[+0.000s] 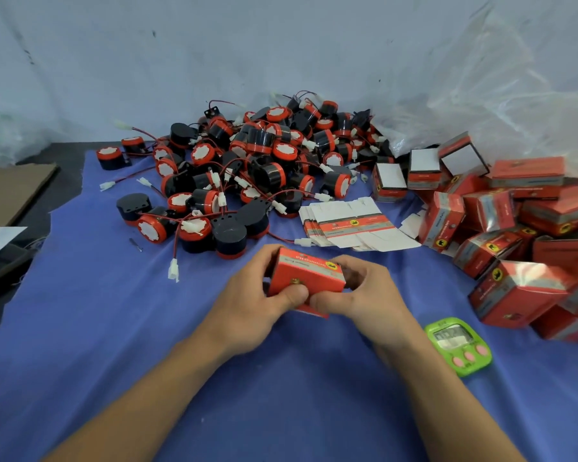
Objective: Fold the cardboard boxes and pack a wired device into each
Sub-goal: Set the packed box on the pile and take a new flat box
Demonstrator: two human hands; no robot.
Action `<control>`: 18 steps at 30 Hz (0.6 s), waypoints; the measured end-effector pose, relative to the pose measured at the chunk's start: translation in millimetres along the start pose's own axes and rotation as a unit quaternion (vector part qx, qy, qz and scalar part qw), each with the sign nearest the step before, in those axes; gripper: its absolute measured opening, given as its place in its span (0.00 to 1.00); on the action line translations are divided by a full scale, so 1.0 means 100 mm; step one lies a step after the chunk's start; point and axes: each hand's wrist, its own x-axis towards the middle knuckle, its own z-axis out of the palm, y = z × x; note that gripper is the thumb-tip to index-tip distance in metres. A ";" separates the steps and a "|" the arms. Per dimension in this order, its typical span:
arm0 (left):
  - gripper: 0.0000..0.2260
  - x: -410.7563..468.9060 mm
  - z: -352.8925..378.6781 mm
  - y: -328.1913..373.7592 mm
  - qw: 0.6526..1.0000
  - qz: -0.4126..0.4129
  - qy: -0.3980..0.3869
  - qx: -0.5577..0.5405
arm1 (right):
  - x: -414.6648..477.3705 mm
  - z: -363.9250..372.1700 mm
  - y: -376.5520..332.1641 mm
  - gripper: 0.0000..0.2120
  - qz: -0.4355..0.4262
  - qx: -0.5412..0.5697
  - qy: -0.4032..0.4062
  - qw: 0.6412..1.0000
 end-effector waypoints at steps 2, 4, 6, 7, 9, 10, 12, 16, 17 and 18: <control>0.17 0.08 0.02 0.09 0.999 -0.011 -0.022 -0.025 | -0.04 -0.01 -0.03 0.16 0.026 0.034 0.005 0.999; 0.18 0.18 0.07 0.21 0.997 -0.012 -0.039 -0.059 | -0.07 -0.07 -0.10 0.15 0.050 0.019 0.037 0.998; 0.18 0.32 0.15 0.39 0.992 -0.006 -0.072 -0.106 | -0.10 -0.20 -0.24 0.18 0.072 -0.019 0.045 0.996; 0.17 0.40 0.20 0.48 0.988 -0.006 -0.097 -0.124 | -0.11 -0.30 -0.31 0.21 0.084 -0.031 0.028 0.996; 0.14 0.55 0.32 0.66 0.981 -0.010 -0.135 -0.137 | -0.13 -0.54 -0.47 0.26 0.113 -0.034 -0.024 0.993; 0.14 0.62 0.38 0.74 0.980 -0.016 -0.147 -0.130 | -0.15 -0.68 -0.55 0.25 0.125 -0.049 -0.038 0.990; 0.19 0.76 0.53 0.91 0.976 -0.026 -0.172 -0.128 | -0.14 -0.97 -0.71 0.23 0.121 -0.058 0.005 0.991; 0.21 1.08 0.84 1.08 0.972 -0.046 -0.096 -0.212 | -0.03 -1.53 -0.93 0.28 0.086 0.248 0.160 0.952; 0.15 1.15 0.90 1.06 0.983 -0.036 -0.073 -0.165 | -0.02 -1.60 -0.95 0.31 0.094 0.261 0.162 0.947; 0.11 1.21 0.95 1.00 0.994 -0.018 -0.066 -0.087 | -0.01 -1.64 -0.96 0.32 0.110 0.243 0.158 0.951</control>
